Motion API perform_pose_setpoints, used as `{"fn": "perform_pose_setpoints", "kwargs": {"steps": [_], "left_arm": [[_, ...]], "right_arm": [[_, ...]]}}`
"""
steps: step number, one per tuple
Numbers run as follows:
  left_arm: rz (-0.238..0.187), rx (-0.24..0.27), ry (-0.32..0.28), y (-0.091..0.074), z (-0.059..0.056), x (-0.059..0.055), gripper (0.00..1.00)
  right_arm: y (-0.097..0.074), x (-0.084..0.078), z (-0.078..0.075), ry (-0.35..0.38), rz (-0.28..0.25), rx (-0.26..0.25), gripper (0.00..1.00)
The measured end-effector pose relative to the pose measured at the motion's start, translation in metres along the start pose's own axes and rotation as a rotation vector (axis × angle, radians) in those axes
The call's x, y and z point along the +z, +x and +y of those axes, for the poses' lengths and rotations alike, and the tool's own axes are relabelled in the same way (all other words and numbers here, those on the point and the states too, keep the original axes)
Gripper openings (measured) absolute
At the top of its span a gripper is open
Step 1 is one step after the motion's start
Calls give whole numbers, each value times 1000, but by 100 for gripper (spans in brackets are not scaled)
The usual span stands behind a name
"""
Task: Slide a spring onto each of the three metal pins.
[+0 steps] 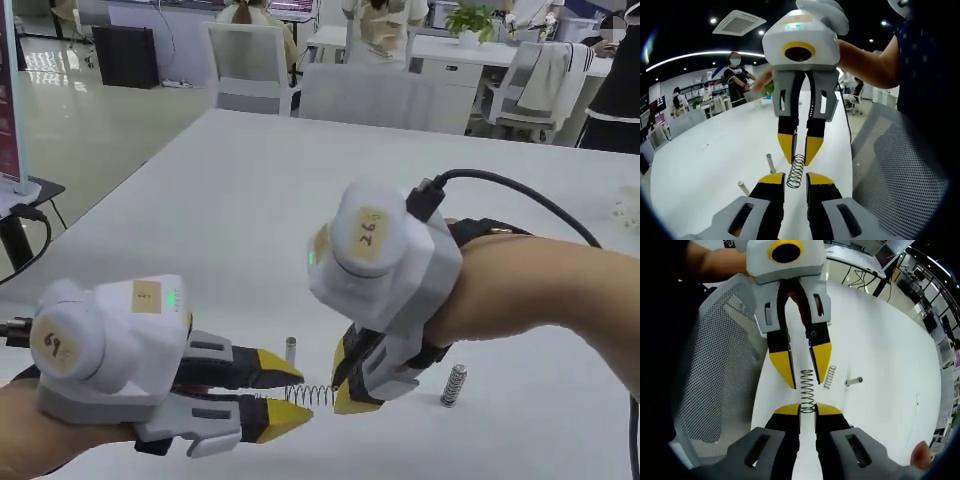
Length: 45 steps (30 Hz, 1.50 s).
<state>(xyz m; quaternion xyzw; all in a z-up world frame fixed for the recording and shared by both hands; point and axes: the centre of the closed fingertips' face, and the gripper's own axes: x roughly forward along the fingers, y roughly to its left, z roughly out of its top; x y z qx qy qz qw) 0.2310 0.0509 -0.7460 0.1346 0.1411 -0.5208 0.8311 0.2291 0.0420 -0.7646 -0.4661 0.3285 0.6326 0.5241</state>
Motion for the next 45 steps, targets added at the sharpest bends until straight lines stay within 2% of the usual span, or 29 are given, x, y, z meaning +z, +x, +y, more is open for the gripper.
{"fn": "perform_pose_setpoints", "kwargs": {"steps": [3,12,21,39,45], "left_arm": [[1,-4,4,1,-1,-1,4],[16,-5,26,2,-1,-3,3],[28,-6,32,4,-1,-6,3],[29,-27,32,5,-6,-6,2],[23,-25,32,4,-6,-6,2]], "right_arm": [[-1,-1,1,-1,3,1,8],[-5,1,0,2,-1,-9,8],[-18,11,1,22,-34,-19,8],[-31,40,6,-28,-80,-45,8],[-30,40,5,-25,-81,-47,8]]}}
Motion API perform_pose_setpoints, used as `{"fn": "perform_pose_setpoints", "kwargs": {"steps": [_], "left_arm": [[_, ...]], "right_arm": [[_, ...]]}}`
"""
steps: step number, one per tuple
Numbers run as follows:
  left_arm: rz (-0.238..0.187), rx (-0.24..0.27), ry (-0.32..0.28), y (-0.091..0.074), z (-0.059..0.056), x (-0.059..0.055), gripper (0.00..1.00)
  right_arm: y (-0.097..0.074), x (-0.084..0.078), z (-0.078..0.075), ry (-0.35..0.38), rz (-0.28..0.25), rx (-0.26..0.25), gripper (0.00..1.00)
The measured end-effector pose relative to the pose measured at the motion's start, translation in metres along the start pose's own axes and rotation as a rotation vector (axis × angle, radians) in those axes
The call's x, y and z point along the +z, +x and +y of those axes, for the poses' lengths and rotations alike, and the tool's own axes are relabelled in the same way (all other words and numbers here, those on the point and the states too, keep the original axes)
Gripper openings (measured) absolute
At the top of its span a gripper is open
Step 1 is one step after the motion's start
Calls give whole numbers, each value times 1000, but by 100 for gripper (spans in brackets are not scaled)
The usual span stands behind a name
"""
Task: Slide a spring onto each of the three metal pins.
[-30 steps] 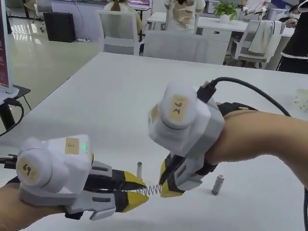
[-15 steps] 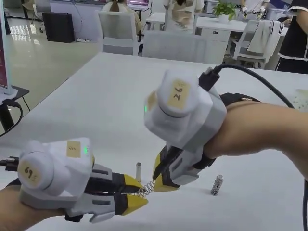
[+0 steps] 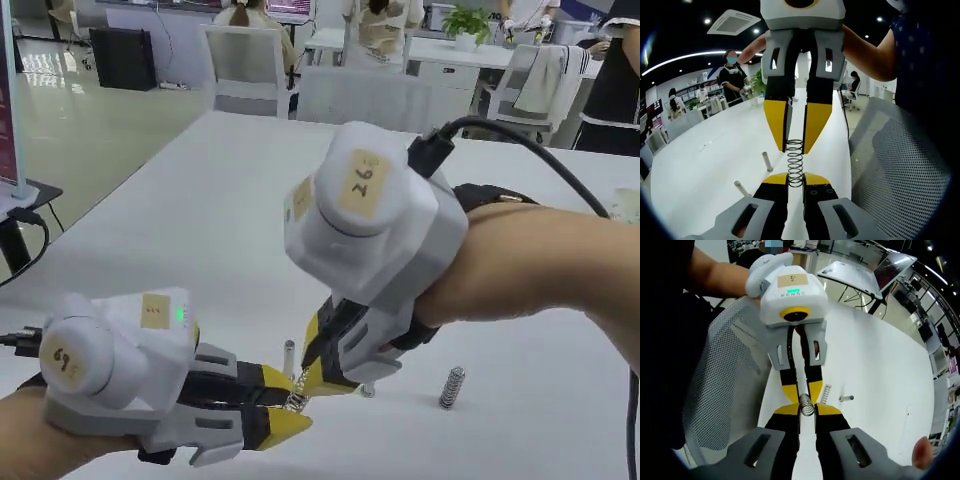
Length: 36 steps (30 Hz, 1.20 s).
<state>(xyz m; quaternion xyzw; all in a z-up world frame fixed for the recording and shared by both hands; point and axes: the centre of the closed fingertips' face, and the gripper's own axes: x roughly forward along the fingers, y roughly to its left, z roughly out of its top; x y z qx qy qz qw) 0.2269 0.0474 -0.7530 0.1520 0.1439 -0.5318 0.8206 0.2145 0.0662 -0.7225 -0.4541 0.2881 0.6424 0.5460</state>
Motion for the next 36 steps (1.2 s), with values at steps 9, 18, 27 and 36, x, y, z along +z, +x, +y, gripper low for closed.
{"fn": "perform_pose_setpoints", "kwargs": {"steps": [9,18,27,36], "left_arm": [[-3,7,-5,-1,2,-2,2],[-9,12,-9,-2,2,-2,2],[-21,12,-8,-1,1,4,2],[-38,22,-10,-3,3,7,2]], "right_arm": [[2,-1,-3,21,-17,13,9],[8,-4,-4,55,-41,35,12],[12,-3,-3,85,-73,49,11],[13,0,-2,100,-91,57,9]]}}
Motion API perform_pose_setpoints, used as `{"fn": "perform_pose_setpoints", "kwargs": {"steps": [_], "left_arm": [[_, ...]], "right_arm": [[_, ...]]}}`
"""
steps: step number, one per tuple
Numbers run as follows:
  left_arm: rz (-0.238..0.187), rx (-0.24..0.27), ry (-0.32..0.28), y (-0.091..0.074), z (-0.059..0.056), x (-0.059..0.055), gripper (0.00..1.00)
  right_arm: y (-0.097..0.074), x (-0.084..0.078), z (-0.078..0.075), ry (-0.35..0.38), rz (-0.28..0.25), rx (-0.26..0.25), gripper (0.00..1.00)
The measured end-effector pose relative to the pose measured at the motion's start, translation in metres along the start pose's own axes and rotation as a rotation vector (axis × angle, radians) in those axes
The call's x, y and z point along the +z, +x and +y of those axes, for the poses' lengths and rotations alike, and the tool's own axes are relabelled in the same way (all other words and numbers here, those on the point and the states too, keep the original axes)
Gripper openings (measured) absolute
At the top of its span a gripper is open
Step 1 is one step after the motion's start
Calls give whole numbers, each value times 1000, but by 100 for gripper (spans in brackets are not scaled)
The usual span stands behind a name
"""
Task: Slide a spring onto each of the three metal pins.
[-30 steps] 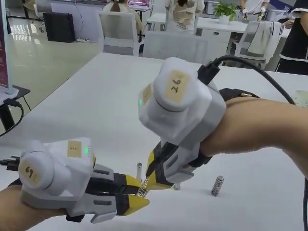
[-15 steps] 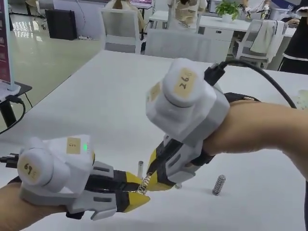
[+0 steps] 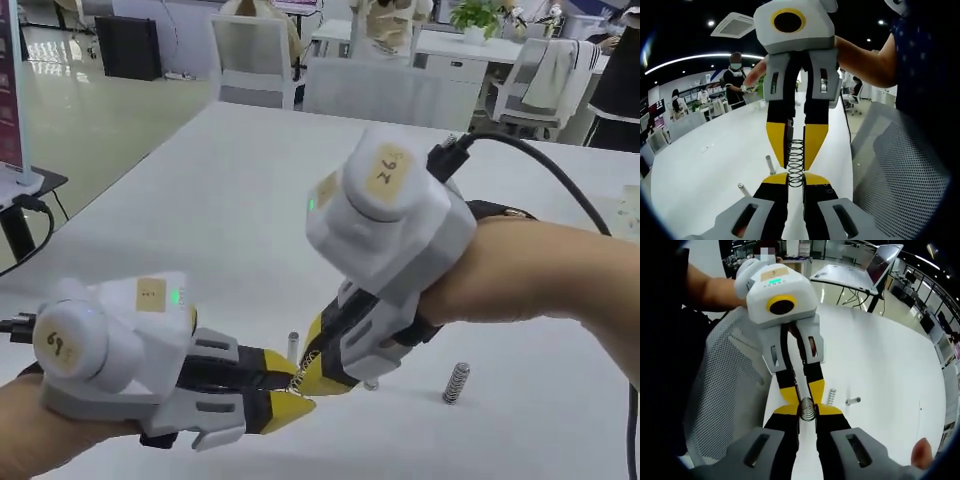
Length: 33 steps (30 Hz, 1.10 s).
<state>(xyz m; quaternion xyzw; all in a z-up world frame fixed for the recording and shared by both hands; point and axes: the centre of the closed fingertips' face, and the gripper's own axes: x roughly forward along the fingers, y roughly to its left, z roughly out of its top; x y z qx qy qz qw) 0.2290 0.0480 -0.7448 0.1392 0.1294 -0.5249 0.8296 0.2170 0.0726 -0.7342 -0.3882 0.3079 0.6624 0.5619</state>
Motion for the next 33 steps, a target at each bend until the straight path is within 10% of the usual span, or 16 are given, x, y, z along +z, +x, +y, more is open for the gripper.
{"fn": "perform_pose_setpoints", "kwargs": {"steps": [17,33], "left_arm": [[-26,2,-10,0,2,4,4],[-2,13,-99,-7,7,-10,27]], "right_arm": [[1,0,-1,-1,9,4,9],[-4,-10,-9,6,40,-18,9]]}}
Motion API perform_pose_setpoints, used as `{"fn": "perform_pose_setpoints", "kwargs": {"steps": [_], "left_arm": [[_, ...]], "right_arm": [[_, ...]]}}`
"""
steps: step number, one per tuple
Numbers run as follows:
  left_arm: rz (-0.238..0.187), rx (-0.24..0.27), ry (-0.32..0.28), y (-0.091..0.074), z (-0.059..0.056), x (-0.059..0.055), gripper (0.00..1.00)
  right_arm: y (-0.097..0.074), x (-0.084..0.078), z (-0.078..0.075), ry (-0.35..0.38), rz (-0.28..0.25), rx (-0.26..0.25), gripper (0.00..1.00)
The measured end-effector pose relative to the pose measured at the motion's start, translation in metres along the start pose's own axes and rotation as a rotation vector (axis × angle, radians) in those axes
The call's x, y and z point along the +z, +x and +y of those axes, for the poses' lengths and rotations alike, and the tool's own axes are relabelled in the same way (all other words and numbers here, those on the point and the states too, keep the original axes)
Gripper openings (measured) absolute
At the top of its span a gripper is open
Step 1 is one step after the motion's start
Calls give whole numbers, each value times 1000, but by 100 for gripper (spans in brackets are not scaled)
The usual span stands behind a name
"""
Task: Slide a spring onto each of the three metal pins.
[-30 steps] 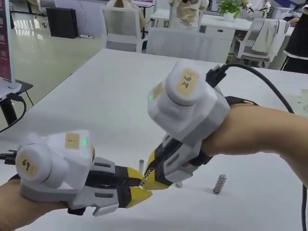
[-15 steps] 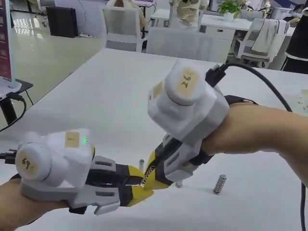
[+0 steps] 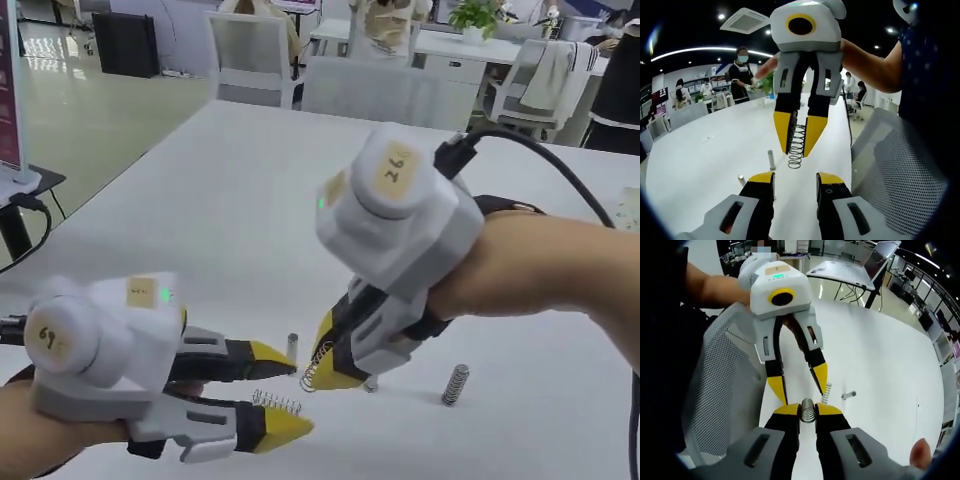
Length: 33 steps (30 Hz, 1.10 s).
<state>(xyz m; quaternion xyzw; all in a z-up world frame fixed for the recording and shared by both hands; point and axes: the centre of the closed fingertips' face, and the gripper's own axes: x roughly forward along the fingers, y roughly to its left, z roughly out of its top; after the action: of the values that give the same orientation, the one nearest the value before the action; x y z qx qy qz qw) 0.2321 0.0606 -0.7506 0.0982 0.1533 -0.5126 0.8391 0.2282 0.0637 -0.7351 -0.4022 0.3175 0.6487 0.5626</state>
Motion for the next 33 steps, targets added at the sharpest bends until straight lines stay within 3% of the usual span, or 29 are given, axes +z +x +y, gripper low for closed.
{"fn": "perform_pose_setpoints", "kwargs": {"steps": [17,33], "left_arm": [[17,78,-57,-14,15,-19,44],[26,159,-103,-30,22,-35,55]], "right_arm": [[-7,-20,-9,17,41,-20,9],[-26,-47,-35,56,89,-74,9]]}}
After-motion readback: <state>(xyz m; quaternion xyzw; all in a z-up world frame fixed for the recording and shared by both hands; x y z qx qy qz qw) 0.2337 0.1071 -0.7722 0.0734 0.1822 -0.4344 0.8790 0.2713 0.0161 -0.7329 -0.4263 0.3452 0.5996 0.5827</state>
